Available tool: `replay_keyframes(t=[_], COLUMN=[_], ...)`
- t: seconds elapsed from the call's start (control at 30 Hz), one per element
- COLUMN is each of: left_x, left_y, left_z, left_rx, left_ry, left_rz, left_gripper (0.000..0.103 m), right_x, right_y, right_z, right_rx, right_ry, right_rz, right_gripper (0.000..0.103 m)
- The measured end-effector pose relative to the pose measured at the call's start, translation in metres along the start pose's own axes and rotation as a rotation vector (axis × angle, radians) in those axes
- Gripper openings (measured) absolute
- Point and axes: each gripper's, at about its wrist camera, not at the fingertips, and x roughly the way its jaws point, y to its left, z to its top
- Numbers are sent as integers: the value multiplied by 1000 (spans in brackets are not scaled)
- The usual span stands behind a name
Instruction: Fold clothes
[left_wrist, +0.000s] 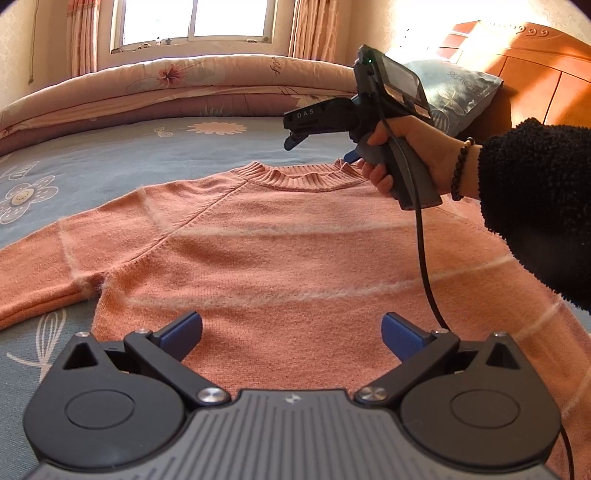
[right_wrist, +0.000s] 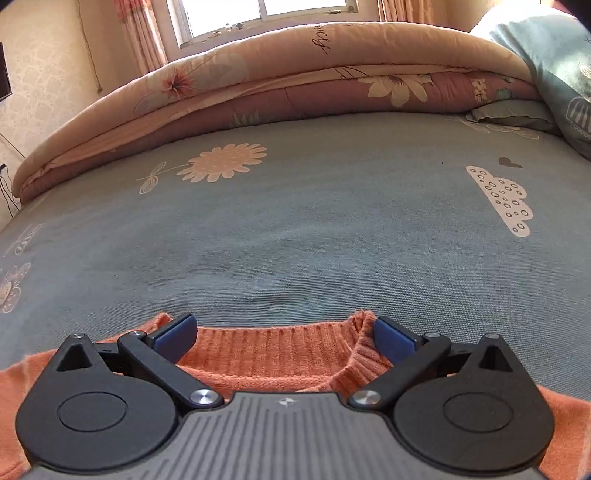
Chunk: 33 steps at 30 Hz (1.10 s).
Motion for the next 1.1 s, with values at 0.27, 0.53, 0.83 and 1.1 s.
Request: replay_keyframes(t=[0.27,0.53,0.83,1.1], left_x=[-6,0,-4,-14], left_y=[-4,4,11,27], left_z=[0,-2,-2,4], left_rx=[37,23,17,-3], left_ry=[7,34,25,-13], left_rz=[26,23,45,89], left_gripper=[103,102,103,102], right_x=[-28,21,27,65], right_y=[79,146,191,190], right_z=[-16,-45,-34,-26], right_rx=[-170,-348,-455,-398], right_ry=[163,265,238,208], right_rz=[260,276,221,127], right_gripper=[103,103,103,103])
